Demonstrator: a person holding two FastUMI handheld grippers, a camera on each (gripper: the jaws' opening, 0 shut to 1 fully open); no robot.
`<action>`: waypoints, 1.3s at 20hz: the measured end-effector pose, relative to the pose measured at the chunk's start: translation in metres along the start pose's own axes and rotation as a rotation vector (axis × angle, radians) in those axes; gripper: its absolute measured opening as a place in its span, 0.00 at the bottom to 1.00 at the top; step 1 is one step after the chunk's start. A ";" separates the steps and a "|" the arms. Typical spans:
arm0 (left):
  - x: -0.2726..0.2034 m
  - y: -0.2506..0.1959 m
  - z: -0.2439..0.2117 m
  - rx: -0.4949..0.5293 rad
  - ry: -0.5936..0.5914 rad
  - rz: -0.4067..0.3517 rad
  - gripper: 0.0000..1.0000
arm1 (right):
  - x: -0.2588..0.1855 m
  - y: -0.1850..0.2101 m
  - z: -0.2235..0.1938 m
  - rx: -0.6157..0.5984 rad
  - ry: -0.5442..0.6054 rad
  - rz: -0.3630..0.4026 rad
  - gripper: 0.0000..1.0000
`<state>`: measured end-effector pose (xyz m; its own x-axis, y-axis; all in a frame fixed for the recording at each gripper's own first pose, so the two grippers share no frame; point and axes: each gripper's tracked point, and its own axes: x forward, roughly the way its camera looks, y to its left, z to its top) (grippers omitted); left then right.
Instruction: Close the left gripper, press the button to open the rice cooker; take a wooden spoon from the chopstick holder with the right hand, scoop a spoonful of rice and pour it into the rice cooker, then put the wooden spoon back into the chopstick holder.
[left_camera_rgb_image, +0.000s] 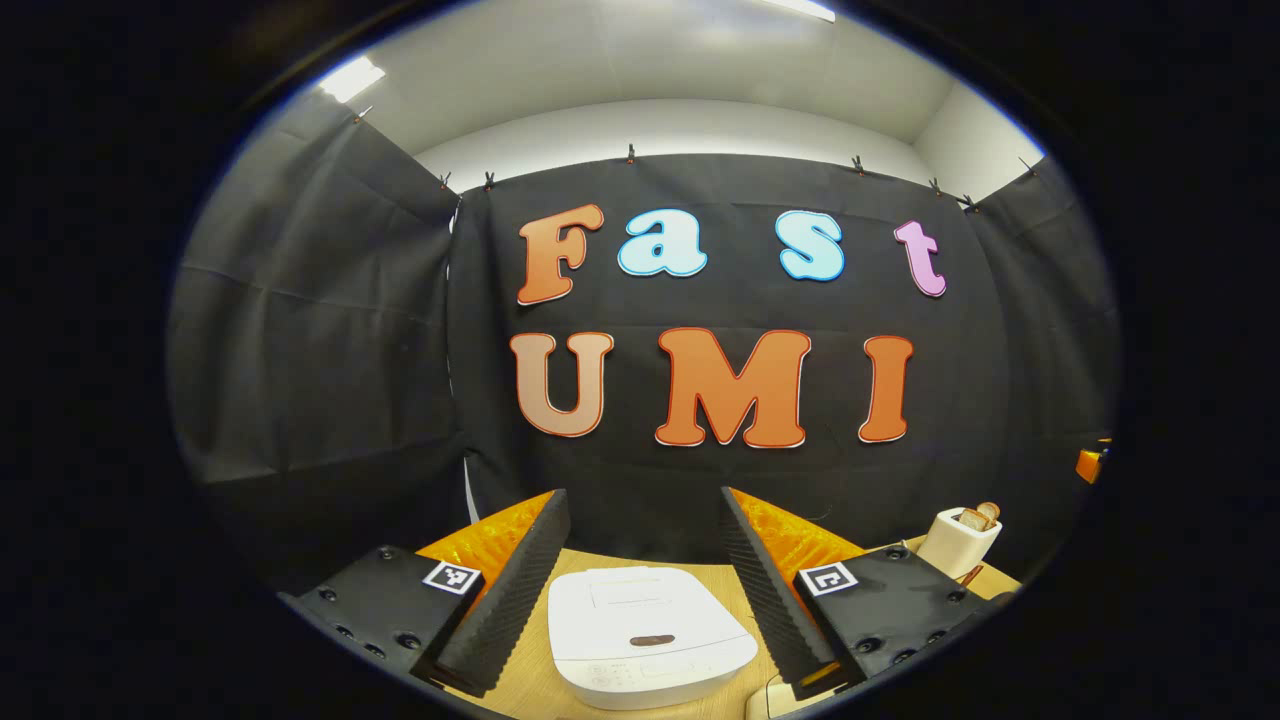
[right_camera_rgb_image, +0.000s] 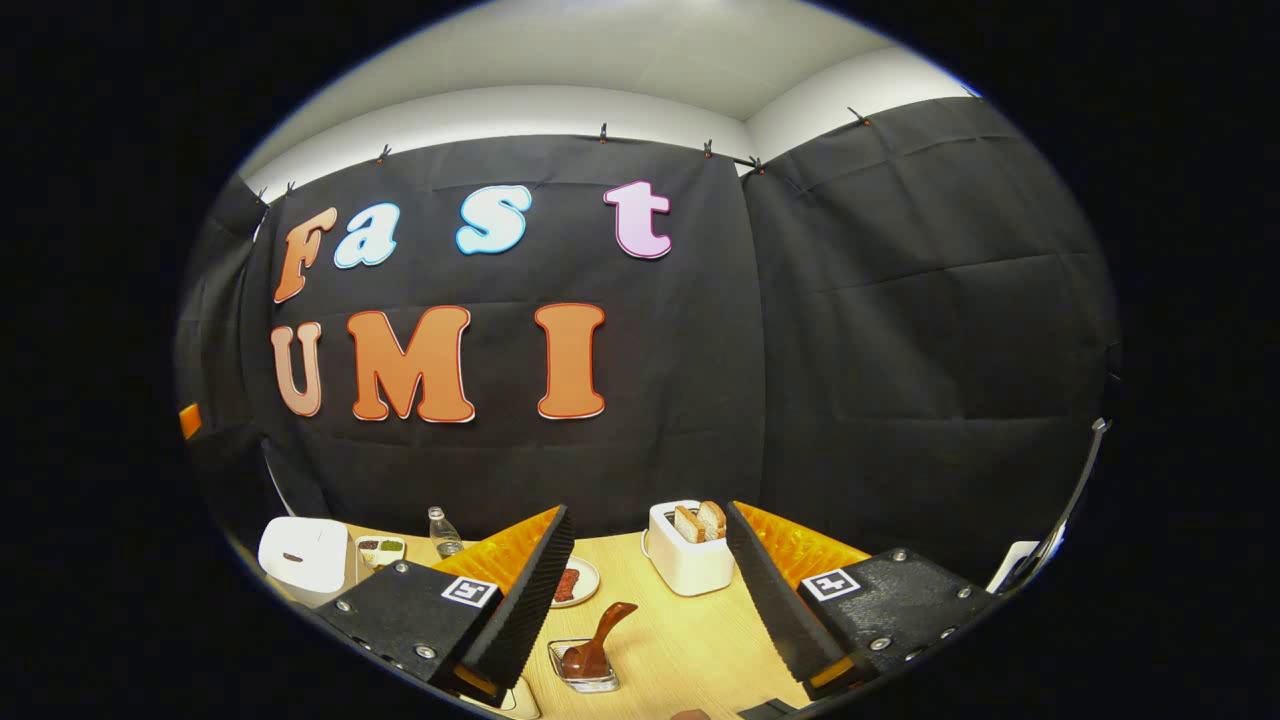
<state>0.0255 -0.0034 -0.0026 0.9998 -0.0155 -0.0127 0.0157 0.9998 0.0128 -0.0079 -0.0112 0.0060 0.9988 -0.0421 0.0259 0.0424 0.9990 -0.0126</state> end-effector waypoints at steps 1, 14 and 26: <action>0.000 0.000 0.000 -0.007 0.001 -0.002 0.91 | 0.000 0.001 -0.002 -0.003 0.005 0.005 0.95; 0.020 0.002 -0.030 -0.047 0.083 -0.035 0.05 | -0.004 0.014 -0.001 -0.016 0.018 -0.005 0.95; 0.076 -0.010 -0.190 -0.004 0.368 -0.083 0.05 | -0.013 -0.008 -0.014 -0.038 0.053 -0.069 0.95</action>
<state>0.0986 -0.0122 -0.1935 0.9238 -0.0919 -0.3718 0.0962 0.9953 -0.0071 -0.0206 -0.0189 -0.0077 0.9933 -0.1127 -0.0246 0.1114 0.9925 -0.0504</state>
